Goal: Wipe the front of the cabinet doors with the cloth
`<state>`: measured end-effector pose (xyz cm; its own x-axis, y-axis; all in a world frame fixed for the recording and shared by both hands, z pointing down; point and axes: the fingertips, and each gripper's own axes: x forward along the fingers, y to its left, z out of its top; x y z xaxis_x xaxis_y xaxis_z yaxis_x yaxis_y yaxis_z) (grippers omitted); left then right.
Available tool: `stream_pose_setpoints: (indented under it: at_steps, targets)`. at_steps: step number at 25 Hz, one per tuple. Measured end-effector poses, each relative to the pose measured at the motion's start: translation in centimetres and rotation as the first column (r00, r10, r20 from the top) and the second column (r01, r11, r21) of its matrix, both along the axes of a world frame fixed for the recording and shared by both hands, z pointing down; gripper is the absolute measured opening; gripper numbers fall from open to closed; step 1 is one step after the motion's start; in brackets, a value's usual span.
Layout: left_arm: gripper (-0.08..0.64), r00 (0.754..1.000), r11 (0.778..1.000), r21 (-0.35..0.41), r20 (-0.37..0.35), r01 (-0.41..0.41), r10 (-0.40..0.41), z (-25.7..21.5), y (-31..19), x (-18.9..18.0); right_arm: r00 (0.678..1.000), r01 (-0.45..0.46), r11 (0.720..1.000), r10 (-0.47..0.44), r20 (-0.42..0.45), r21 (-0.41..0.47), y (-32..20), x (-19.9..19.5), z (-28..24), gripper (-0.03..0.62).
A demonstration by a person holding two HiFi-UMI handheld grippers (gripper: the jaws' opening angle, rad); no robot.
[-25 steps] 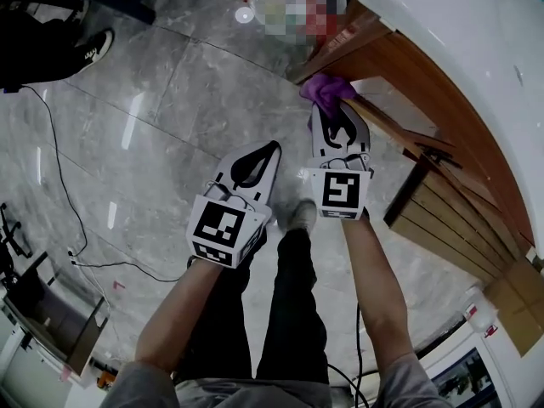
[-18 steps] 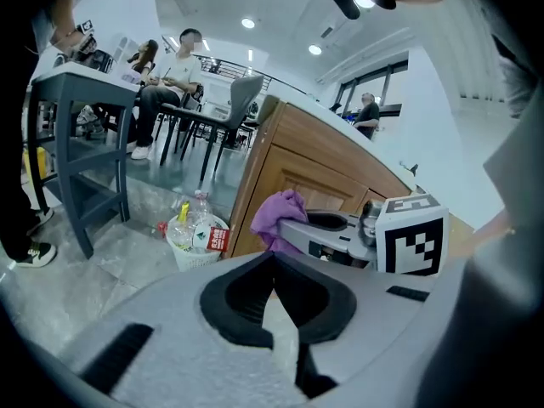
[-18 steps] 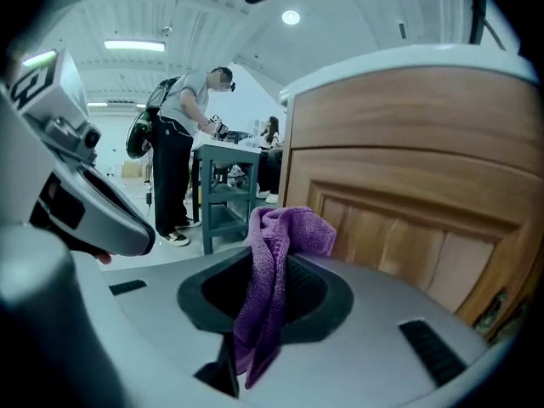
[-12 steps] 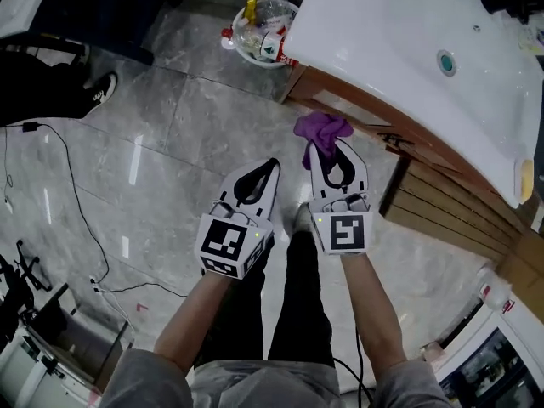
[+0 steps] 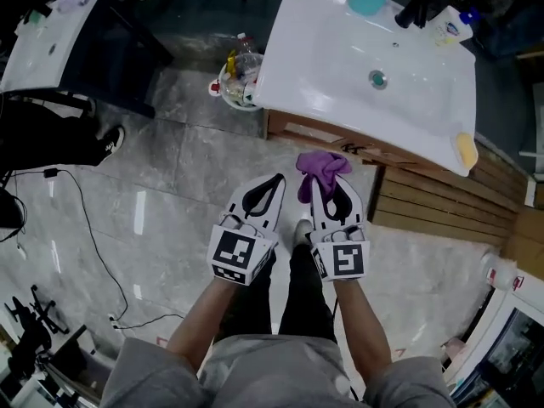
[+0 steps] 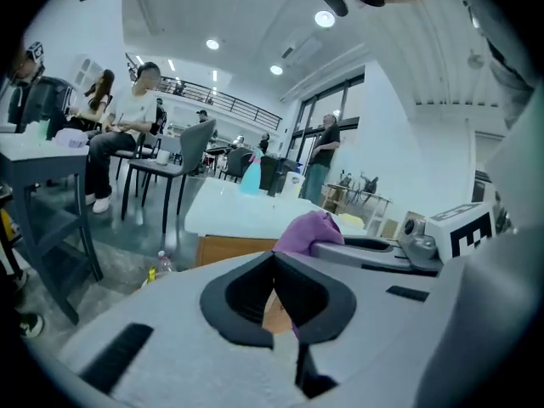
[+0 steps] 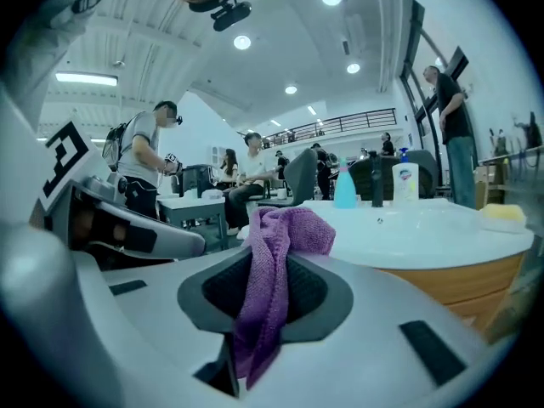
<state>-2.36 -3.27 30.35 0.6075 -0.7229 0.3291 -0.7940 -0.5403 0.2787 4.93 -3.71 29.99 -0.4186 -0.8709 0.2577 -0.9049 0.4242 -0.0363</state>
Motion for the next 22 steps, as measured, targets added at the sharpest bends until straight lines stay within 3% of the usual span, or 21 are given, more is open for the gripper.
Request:
stream_pose_setpoints:
  at_steps: [12,22]
  targets:
    - [0.009,0.999,0.987,0.152,0.01,-0.048,0.047,-15.8,0.9,6.3,0.999,0.017,0.989,-0.02,0.025,0.146,2.3,6.5,-17.0,0.084]
    - [0.009,0.996,0.961,0.263,0.006,-0.085,0.087,-25.6,3.0,10.5,0.999,-0.014,0.965,0.004,0.037,0.261,4.6,9.9,-26.5,0.086]
